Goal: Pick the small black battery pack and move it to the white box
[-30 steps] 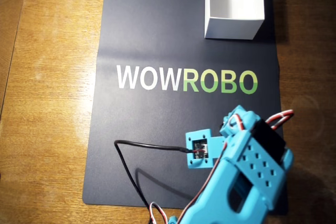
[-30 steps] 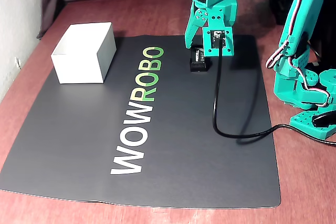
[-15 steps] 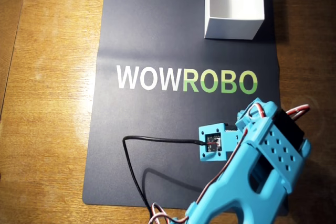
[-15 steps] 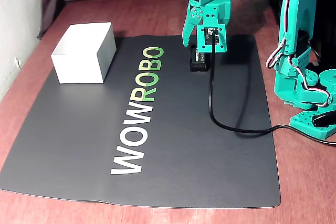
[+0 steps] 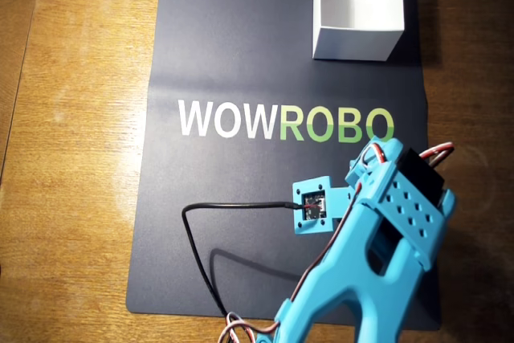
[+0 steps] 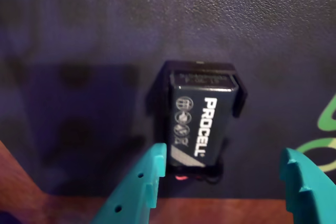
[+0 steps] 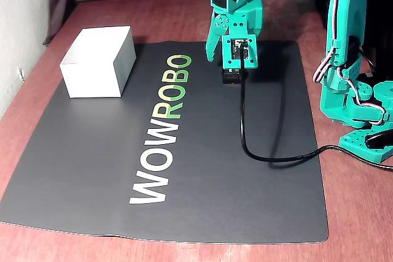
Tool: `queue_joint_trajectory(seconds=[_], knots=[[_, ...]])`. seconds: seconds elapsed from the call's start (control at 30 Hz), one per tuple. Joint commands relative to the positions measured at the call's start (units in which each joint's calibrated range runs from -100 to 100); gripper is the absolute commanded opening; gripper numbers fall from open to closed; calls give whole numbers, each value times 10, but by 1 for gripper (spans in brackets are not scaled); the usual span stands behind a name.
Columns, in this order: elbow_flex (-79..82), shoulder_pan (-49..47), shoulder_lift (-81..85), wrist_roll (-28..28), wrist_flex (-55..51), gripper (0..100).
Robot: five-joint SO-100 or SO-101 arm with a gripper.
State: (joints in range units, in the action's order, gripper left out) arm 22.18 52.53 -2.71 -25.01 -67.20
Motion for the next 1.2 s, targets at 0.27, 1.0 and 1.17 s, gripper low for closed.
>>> queue_joint_trajectory(seconds=[0.27, 1.0, 1.17], knots=[[-14, 22, -19, 5, 4, 25], [-25, 20, -72, 3, 11, 25], [-17, 24, -72, 3, 47, 25]])
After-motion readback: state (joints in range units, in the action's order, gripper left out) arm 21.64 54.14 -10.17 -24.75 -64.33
